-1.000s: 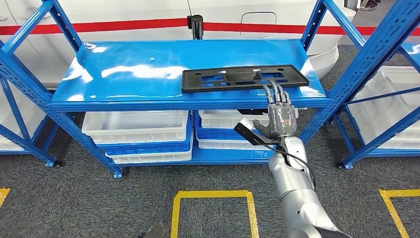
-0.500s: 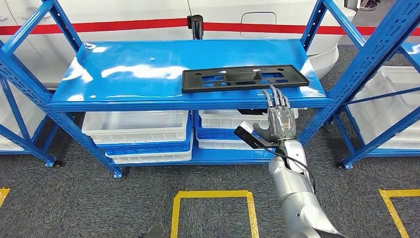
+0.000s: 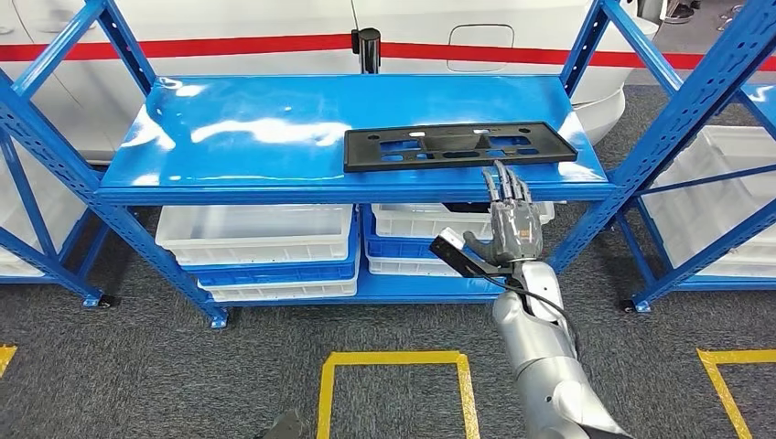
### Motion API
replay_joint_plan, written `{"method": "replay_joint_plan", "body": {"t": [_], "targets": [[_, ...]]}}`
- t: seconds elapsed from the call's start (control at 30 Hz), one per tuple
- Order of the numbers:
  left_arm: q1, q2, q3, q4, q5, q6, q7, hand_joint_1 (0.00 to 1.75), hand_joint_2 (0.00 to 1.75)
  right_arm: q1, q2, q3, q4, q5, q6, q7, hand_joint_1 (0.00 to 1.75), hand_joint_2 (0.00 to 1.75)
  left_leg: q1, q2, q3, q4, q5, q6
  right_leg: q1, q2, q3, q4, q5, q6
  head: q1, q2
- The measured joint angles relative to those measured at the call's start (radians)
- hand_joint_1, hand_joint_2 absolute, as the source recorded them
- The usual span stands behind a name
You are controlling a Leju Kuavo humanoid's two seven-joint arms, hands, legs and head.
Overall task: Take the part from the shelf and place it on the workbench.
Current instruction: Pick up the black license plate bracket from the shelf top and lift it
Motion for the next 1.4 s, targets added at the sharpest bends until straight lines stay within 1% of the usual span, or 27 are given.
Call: {"method": "replay_joint_plan", "body": {"t": [0.03, 0.07, 0.13, 0.2, 0.23, 0.33, 0.37, 0.4, 0.47, 0.5, 0.53, 0.57, 0.63, 0.7, 0.73, 0.83, 0.87, 0.9, 0.97, 1.03, 1.07, 1.1, 1.17, 1.23, 1.3, 1.37, 1.4], "targets": [[0.001, 0.000, 0.001, 0.000, -0.001, 0.000, 0.000, 0.00, 0.00, 0.004, -0.002, 0.000, 0.002, 0.000, 0.000, 0.000, 0.00, 1.75, 0.000, -0.001, -0.001, 0.000, 0.000, 0.000, 0.000, 0.000, -0.013, 0.024, -0.003, 0.004, 0.000, 0.000], [0.002, -0.001, 0.001, 0.000, -0.002, 0.000, 0.000, 0.00, 0.00, 0.006, -0.003, 0.000, 0.003, 0.001, 0.000, 0.000, 0.00, 1.75, -0.001, -0.002, -0.001, 0.001, 0.000, -0.001, 0.000, 0.000, -0.004, 0.004, 0.010, 0.011, 0.000, 0.000], [0.002, -0.002, 0.001, 0.000, -0.006, 0.000, 0.001, 0.00, 0.00, 0.007, -0.007, 0.000, 0.003, 0.000, 0.000, 0.000, 0.00, 1.75, -0.001, -0.004, -0.002, 0.007, -0.003, -0.006, -0.003, -0.003, 0.067, -0.136, 0.063, 0.025, 0.001, 0.000], [0.002, -0.003, 0.001, 0.000, -0.008, 0.000, 0.001, 0.00, 0.00, 0.006, -0.010, 0.000, 0.003, -0.002, 0.000, 0.000, 0.00, 1.75, -0.005, -0.004, -0.007, 0.020, -0.011, -0.017, -0.004, -0.004, 0.128, -0.251, 0.103, 0.022, -0.001, 0.000], [0.002, -0.003, 0.001, 0.000, -0.010, 0.000, 0.002, 0.00, 0.00, 0.006, -0.011, 0.000, 0.003, -0.002, 0.000, 0.000, 0.00, 1.75, -0.006, -0.003, -0.009, 0.025, -0.014, -0.023, -0.003, -0.004, 0.138, -0.271, 0.109, 0.015, -0.001, 0.000], [0.003, -0.003, 0.001, 0.000, -0.016, 0.000, 0.004, 0.00, 0.00, 0.008, -0.014, 0.000, 0.003, -0.003, 0.000, -0.003, 0.00, 1.75, 0.000, -0.002, -0.015, 0.036, -0.022, -0.039, -0.006, -0.002, 0.139, -0.273, 0.115, -0.004, -0.002, 0.000], [0.002, -0.003, 0.001, 0.000, -0.017, 0.000, 0.005, 0.00, 0.00, 0.008, -0.014, 0.000, 0.002, -0.003, 0.000, -0.005, 0.00, 1.75, 0.004, -0.001, -0.024, 0.059, -0.039, -0.048, -0.009, -0.001, 0.140, -0.275, 0.117, -0.009, -0.005, 0.000], [0.002, -0.004, 0.001, 0.000, -0.018, 0.000, 0.006, 0.00, 0.00, 0.008, -0.014, 0.000, 0.002, -0.003, 0.000, -0.006, 0.00, 1.75, 0.008, 0.000, -0.041, 0.100, -0.066, -0.056, -0.013, -0.001, 0.142, -0.276, 0.118, -0.013, -0.007, 0.000], [0.003, -0.005, 0.001, 0.000, -0.018, 0.000, 0.010, 0.00, 0.00, 0.009, -0.014, 0.000, 0.002, -0.003, 0.000, -0.006, 0.00, 1.75, 0.018, 0.001, -0.100, 0.233, -0.135, -0.073, -0.012, -0.001, 0.142, -0.275, 0.116, -0.017, -0.011, 0.000], [0.003, -0.005, 0.001, 0.000, -0.018, 0.000, 0.011, 0.00, 0.00, 0.009, -0.014, 0.000, 0.002, -0.003, 0.000, -0.006, 0.00, 1.75, 0.023, 0.002, -0.129, 0.293, -0.157, -0.079, -0.012, -0.001, 0.142, -0.275, 0.115, -0.018, -0.011, 0.000], [0.003, -0.005, 0.001, 0.000, -0.018, 0.001, 0.013, 0.00, 0.00, 0.010, -0.014, 0.000, 0.002, -0.003, 0.000, -0.006, 0.00, 1.75, 0.027, 0.003, -0.146, 0.327, -0.162, -0.083, -0.012, -0.001, 0.142, -0.275, 0.114, -0.020, -0.011, 0.000], [0.003, -0.005, 0.001, 0.000, -0.017, 0.002, 0.014, 0.00, 0.00, 0.010, -0.014, -0.001, 0.002, -0.003, 0.000, -0.006, 0.00, 1.75, 0.030, 0.003, -0.143, 0.319, -0.146, -0.084, -0.012, 0.000, 0.144, -0.275, 0.112, -0.020, -0.011, 0.000], [0.003, -0.005, 0.001, 0.000, -0.017, 0.004, 0.016, 0.00, 0.00, 0.010, -0.013, -0.001, 0.001, -0.004, 0.000, -0.006, 0.00, 1.75, 0.032, 0.003, -0.082, 0.198, -0.080, -0.077, -0.012, 0.001, 0.149, -0.275, 0.109, -0.018, -0.011, 0.000], [0.002, -0.005, 0.001, 0.000, -0.016, 0.006, 0.016, 0.00, 0.00, 0.009, -0.011, -0.001, -0.001, -0.003, 0.000, -0.006, 0.00, 1.75, 0.027, 0.005, -0.017, 0.071, -0.041, -0.061, -0.008, 0.003, 0.152, -0.277, 0.106, -0.011, -0.011, 0.000], [0.002, -0.005, 0.001, 0.000, -0.016, 0.007, 0.016, 0.00, 0.00, 0.009, -0.009, -0.002, -0.002, -0.003, 0.000, -0.006, 0.00, 1.75, 0.023, 0.006, -0.002, 0.040, -0.038, -0.053, -0.006, 0.002, 0.154, -0.277, 0.106, -0.006, -0.011, 0.000], [0.003, -0.005, 0.001, 0.000, -0.015, 0.009, 0.016, 0.00, 0.00, 0.010, -0.007, -0.002, -0.005, -0.001, 0.000, -0.006, 0.00, 1.75, 0.016, 0.007, 0.009, 0.020, -0.043, -0.027, 0.001, 0.001, 0.154, -0.260, 0.110, 0.014, -0.010, 0.000], [0.003, -0.005, 0.001, 0.000, -0.015, 0.010, 0.017, 0.00, 0.00, 0.008, -0.007, -0.003, -0.006, -0.001, 0.000, -0.005, 0.00, 1.75, 0.016, 0.006, 0.017, 0.015, -0.041, -0.019, 0.003, 0.000, 0.144, -0.240, 0.103, 0.014, -0.009, 0.000], [0.002, -0.006, 0.001, 0.000, -0.014, 0.012, 0.017, 0.00, 0.00, 0.006, -0.007, -0.003, -0.008, 0.000, -0.001, -0.004, 0.00, 1.75, 0.016, 0.005, 0.024, 0.012, -0.039, -0.014, 0.002, 0.000, 0.124, -0.206, 0.086, 0.011, -0.008, 0.000], [0.002, -0.006, 0.001, 0.000, -0.009, 0.015, 0.017, 0.00, 0.00, 0.007, -0.008, -0.003, -0.008, 0.000, -0.001, -0.001, 0.00, 1.75, 0.016, 0.003, 0.029, 0.009, -0.039, -0.008, 0.000, 0.000, 0.050, -0.082, 0.036, 0.002, -0.005, 0.000], [0.004, -0.006, 0.002, 0.000, -0.003, 0.018, 0.017, 0.00, 0.00, 0.014, -0.010, -0.004, -0.008, 0.000, -0.001, 0.003, 0.00, 1.75, 0.015, -0.001, 0.032, 0.010, -0.044, -0.006, 0.000, 0.000, -0.021, 0.026, 0.007, 0.005, -0.002, 0.000], [0.005, -0.006, 0.003, 0.000, 0.003, 0.020, 0.018, 0.00, 0.00, 0.017, -0.012, -0.004, -0.008, -0.001, -0.001, 0.004, 0.00, 1.75, 0.015, -0.003, 0.035, 0.010, -0.048, -0.007, -0.001, 0.000, -0.033, 0.030, 0.014, 0.013, 0.000, 0.000], [0.006, -0.006, 0.005, 0.000, 0.009, 0.022, 0.019, 0.00, 0.00, 0.019, -0.013, -0.004, -0.008, -0.001, -0.001, 0.005, 0.00, 1.75, 0.016, -0.006, 0.041, 0.010, -0.053, -0.010, -0.001, -0.001, -0.022, -0.009, 0.039, 0.024, 0.000, 0.000], [0.007, -0.007, 0.010, 0.000, 0.020, 0.025, 0.020, 0.00, 0.00, 0.019, -0.016, -0.005, -0.008, -0.003, -0.001, 0.005, 0.00, 1.75, 0.014, -0.008, 0.056, 0.012, -0.066, -0.020, -0.003, -0.003, 0.038, -0.160, 0.111, 0.042, 0.003, 0.000], [0.006, -0.007, 0.014, 0.000, 0.024, 0.026, 0.020, 0.00, 0.00, 0.019, -0.018, -0.006, -0.008, -0.003, -0.001, 0.005, 0.00, 1.75, 0.010, -0.008, 0.064, 0.013, -0.082, -0.032, 0.001, -0.005, 0.082, -0.259, 0.138, 0.028, 0.003, 0.000], [0.006, -0.008, 0.015, 0.000, 0.026, 0.027, 0.021, 0.00, 0.00, 0.021, -0.019, -0.007, -0.008, -0.003, -0.001, 0.004, 0.00, 1.75, 0.008, -0.006, 0.068, 0.020, -0.093, -0.043, 0.001, -0.003, 0.095, -0.272, 0.131, -0.001, 0.001, 0.000], [0.007, -0.008, 0.016, 0.000, 0.027, 0.027, 0.021, 0.00, 0.00, 0.021, -0.019, -0.008, -0.008, -0.003, -0.001, 0.004, 0.00, 1.75, 0.013, -0.002, 0.066, 0.039, -0.107, -0.054, -0.006, 0.001, 0.111, -0.273, 0.129, -0.017, -0.001, 0.000], [0.006, -0.008, 0.016, 0.000, 0.029, 0.027, 0.021, 0.00, 0.00, 0.020, -0.019, -0.008, -0.008, -0.004, -0.001, 0.004, 0.00, 1.75, 0.016, -0.001, 0.053, 0.068, -0.122, -0.060, -0.007, 0.002, 0.121, -0.273, 0.123, -0.026, -0.002, 0.000]]}}
